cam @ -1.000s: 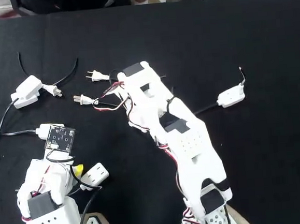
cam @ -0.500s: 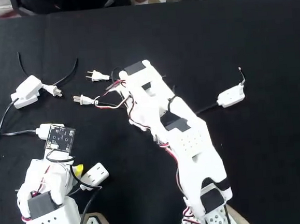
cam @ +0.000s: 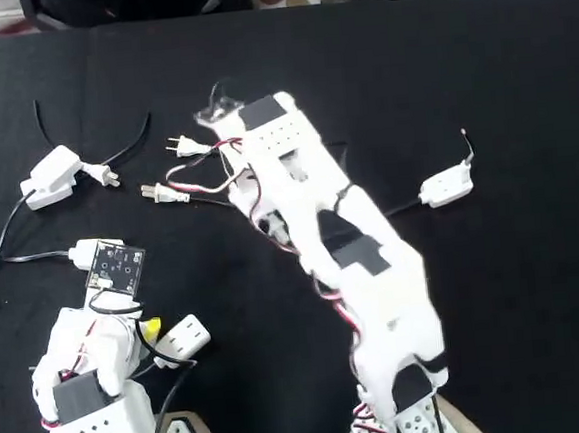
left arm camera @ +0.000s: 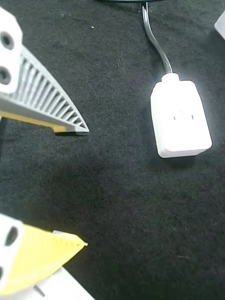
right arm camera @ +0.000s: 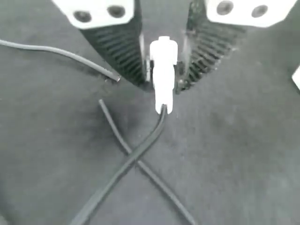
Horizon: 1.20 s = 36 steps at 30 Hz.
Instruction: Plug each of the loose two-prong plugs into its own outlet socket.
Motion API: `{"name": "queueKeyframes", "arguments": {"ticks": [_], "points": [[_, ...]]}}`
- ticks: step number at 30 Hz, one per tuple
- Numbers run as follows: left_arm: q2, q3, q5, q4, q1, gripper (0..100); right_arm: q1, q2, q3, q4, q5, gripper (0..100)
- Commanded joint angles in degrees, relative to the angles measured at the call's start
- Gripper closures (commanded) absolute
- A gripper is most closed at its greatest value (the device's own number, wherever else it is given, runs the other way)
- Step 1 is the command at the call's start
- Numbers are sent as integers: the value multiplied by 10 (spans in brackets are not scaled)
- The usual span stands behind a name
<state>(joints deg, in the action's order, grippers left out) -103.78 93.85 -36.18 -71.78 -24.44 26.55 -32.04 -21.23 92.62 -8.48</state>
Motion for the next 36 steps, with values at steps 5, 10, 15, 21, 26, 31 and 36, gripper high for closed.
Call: {"name": "queueKeyframes", "arguments": {"ticks": [5, 10, 15, 21, 26, 31, 36], "points": [[-4, -3, -3, -1, 6, 668, 21, 239, 353, -298, 28, 972], [-4, -3, -3, -1, 6, 668, 21, 339, 552, -485, 42, 972], [-4, -4, -3, -2, 6, 668, 21, 404, 715, -697, 60, 972], [-4, -4, -3, -2, 6, 668, 23, 480, 859, -853, 67, 973], [-4, -4, -3, -2, 6, 668, 23, 526, 865, -774, 66, 969], [-4, -5, -3, -4, 6, 668, 24, 534, 826, -672, 66, 864], [-4, -5, -3, -4, 6, 668, 37, 534, 820, -646, 69, 868]]}}
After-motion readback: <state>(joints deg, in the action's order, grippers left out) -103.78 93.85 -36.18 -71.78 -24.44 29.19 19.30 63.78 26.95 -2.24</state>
